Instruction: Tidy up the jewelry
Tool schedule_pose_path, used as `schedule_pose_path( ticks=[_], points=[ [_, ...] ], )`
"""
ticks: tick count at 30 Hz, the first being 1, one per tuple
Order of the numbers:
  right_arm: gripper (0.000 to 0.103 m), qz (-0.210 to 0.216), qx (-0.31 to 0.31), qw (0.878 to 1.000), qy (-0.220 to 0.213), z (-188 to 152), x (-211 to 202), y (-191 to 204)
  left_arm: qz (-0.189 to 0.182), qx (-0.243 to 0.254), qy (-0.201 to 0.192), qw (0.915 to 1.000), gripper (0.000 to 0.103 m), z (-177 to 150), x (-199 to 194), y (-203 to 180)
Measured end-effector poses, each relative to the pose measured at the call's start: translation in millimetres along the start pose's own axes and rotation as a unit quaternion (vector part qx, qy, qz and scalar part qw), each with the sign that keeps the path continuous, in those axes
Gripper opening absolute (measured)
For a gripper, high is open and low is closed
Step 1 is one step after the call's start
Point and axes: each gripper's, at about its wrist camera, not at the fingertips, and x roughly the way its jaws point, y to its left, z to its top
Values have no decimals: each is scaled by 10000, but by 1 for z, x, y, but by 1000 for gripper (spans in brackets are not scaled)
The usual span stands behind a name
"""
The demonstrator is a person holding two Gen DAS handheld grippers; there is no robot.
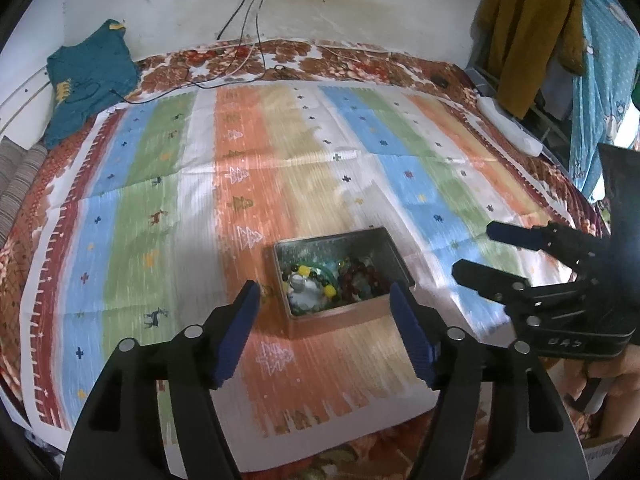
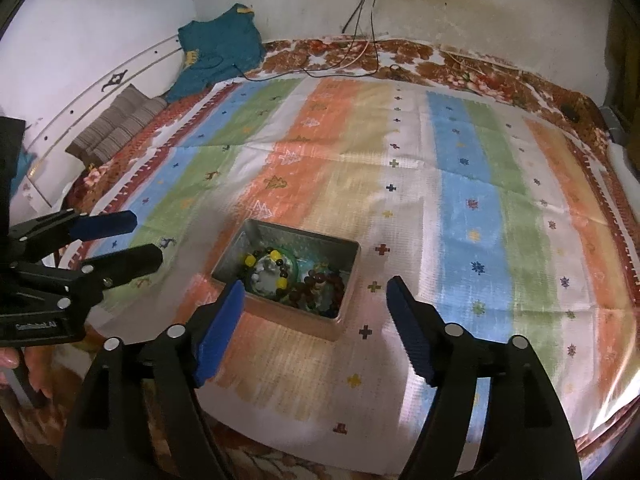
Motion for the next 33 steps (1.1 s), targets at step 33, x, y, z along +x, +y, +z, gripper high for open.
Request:
schedule_pose_path(
  ticks=[33],
  points=[
    [96, -163, -309, 9981, -516, -37, -43, 11, 161, 88, -587, 9981, 97, -36, -38, -9]
  ],
)
